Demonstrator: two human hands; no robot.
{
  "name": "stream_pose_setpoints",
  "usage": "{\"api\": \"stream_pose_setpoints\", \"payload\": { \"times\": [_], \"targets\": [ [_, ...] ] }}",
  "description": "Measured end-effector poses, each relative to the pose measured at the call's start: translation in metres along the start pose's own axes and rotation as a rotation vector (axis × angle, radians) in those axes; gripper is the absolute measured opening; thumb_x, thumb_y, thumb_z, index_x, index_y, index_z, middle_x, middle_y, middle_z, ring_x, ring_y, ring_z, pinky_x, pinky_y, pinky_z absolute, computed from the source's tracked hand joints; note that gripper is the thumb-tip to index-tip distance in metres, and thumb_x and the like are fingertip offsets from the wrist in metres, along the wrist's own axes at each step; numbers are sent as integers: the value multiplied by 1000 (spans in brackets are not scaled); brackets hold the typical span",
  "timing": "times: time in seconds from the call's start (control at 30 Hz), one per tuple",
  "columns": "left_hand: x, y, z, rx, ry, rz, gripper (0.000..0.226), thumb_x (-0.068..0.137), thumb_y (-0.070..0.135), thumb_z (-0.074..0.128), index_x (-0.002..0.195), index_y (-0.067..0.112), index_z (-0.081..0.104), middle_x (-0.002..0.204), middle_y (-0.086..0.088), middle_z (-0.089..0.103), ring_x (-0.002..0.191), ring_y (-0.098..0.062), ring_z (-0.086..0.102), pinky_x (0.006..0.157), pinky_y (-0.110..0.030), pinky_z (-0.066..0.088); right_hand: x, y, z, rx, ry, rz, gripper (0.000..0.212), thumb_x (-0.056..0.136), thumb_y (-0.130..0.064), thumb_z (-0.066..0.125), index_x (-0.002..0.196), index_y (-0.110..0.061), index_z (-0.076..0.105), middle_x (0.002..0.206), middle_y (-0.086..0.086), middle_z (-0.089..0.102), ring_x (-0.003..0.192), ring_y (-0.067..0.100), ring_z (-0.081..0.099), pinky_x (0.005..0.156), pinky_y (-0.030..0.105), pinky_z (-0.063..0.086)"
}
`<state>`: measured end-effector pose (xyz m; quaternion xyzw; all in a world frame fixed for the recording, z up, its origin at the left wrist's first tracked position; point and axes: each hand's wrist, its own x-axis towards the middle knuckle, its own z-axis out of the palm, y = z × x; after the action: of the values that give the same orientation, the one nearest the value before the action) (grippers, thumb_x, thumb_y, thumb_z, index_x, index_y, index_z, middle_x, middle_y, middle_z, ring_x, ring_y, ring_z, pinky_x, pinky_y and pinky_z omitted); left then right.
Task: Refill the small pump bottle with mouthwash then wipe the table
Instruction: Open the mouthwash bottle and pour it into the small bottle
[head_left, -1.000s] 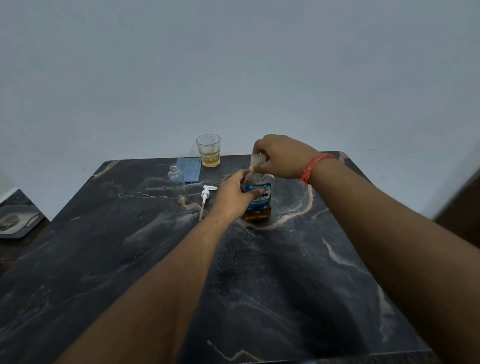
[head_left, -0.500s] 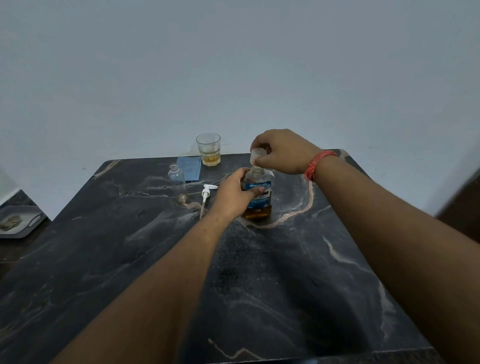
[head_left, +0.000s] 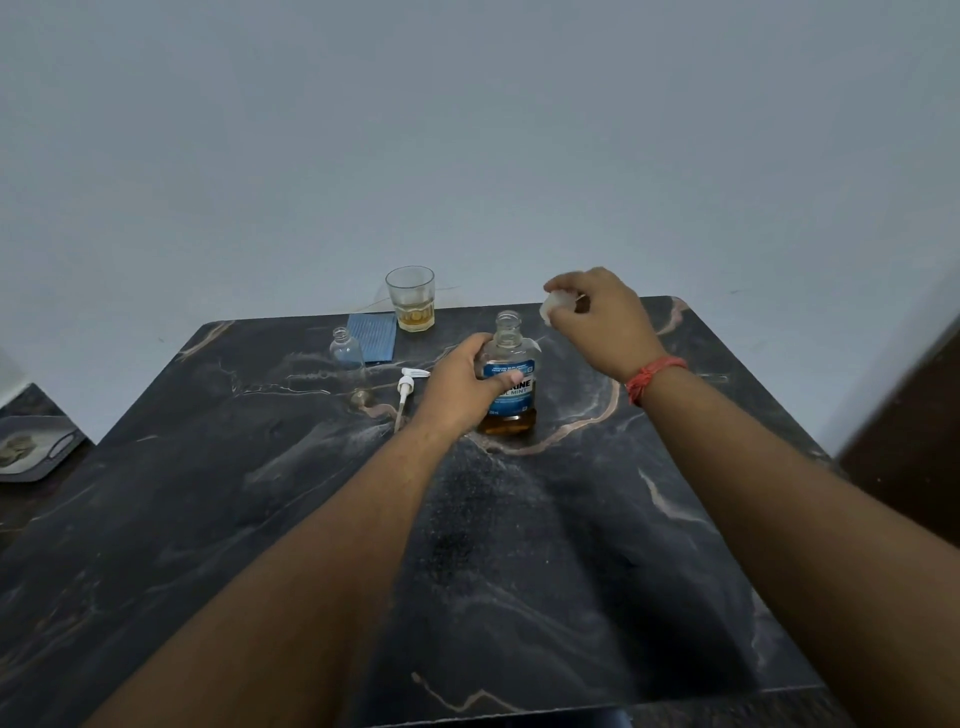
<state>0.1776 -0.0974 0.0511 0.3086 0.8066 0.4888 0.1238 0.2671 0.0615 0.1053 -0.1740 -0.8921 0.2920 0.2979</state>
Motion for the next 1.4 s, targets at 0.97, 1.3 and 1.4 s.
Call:
{"api": "stream_pose_setpoints", "payload": {
  "times": [0.97, 1.3, 1.4],
  "targets": [
    [8, -37, -19, -122, -3, -27, 72, 93, 19, 69, 154, 22, 31, 154, -2, 45, 139, -17, 46, 108, -35, 42, -54, 74, 49, -285, -172, 138, 57, 93, -28, 60, 145, -16, 40, 142, 7, 51, 133, 26, 43, 109, 42, 40],
    [-52, -64, -48, 721, 118, 266, 74, 100, 61, 36, 160, 28, 8, 168, 3, 7, 155, -19, 0, 124, -47, -4, -66, 47, 61, -405, -33, 74, 69, 98, -43, 51, 155, -20, 20, 163, 4, 20, 151, 25, 15, 122, 50, 16],
    [-63, -86, -65, 866, 103, 224, 78, 97, 68, 22, 161, 27, 1, 169, 5, -2, 155, -19, -12, 123, -56, -5, -74, 44, 61, -458, -80, 122, 73, 97, -51, 45, 156, -23, 12, 166, 2, 10, 152, 26, 7, 121, 54, 15]
  ]
}}
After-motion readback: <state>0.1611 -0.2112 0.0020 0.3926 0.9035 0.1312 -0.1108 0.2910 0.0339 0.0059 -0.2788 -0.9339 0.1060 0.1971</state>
